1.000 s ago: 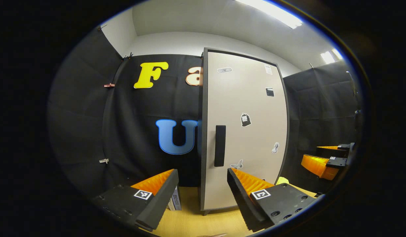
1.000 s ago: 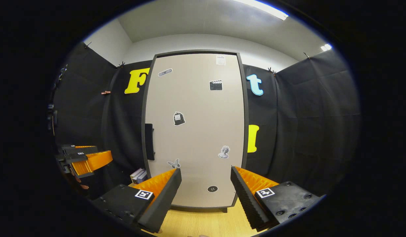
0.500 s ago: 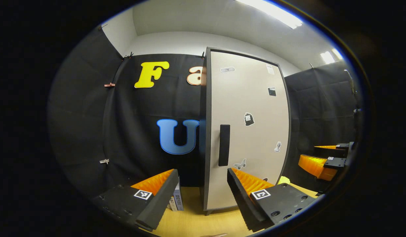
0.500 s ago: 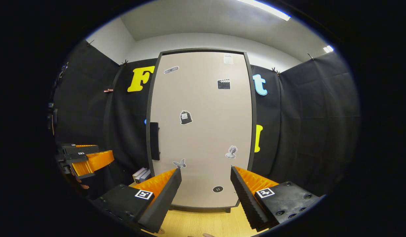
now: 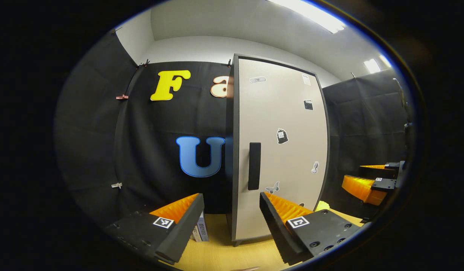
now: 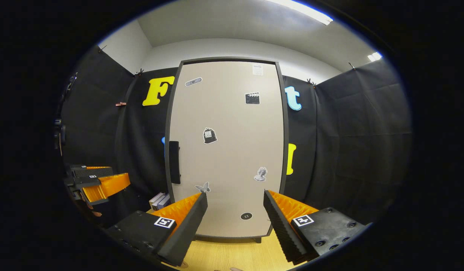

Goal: Open the cabinet door with the right hand, grasp the bottle in the cabinet with the left hand and place it on the coaster, then close the cabinet door with the right hand.

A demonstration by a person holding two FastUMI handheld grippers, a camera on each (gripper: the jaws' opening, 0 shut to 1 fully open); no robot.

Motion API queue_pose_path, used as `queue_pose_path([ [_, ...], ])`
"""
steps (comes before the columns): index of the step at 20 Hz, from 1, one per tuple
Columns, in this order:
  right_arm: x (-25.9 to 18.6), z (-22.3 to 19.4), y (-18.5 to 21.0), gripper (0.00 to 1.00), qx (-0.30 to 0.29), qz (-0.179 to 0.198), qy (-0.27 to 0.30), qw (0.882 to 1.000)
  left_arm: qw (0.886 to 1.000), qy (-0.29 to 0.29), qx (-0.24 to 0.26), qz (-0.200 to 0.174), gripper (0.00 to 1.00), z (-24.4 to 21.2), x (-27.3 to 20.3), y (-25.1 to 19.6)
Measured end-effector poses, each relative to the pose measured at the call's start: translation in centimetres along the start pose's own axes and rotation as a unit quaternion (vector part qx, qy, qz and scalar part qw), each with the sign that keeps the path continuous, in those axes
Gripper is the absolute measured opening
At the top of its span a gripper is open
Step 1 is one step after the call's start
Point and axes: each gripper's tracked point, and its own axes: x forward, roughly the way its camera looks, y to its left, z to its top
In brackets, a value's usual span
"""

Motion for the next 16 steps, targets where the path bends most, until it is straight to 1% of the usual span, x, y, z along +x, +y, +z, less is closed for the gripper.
queue_pose_path([
  [5, 0.0, -0.1, 0.4, 0.98, 0.0, 0.002, 0.002, 1.0, 1.0, 0.001, -0.002, 0.002, 0.94, -0.1, -0.1, 0.2],
  [12, 0.3, 0.1, 1.7, 0.97, -0.003, 0.014, 0.0, 1.0, 1.0, 0.002, -0.001, 0.008, 0.94, -0.3, -0.3, 1.2],
  [16, 1.2, 0.3, 3.6, 0.97, 0.002, 0.026, -0.002, 1.0, 1.0, 0.0, 0.0, 0.011, 0.94, -0.2, -0.6, 2.3],
])
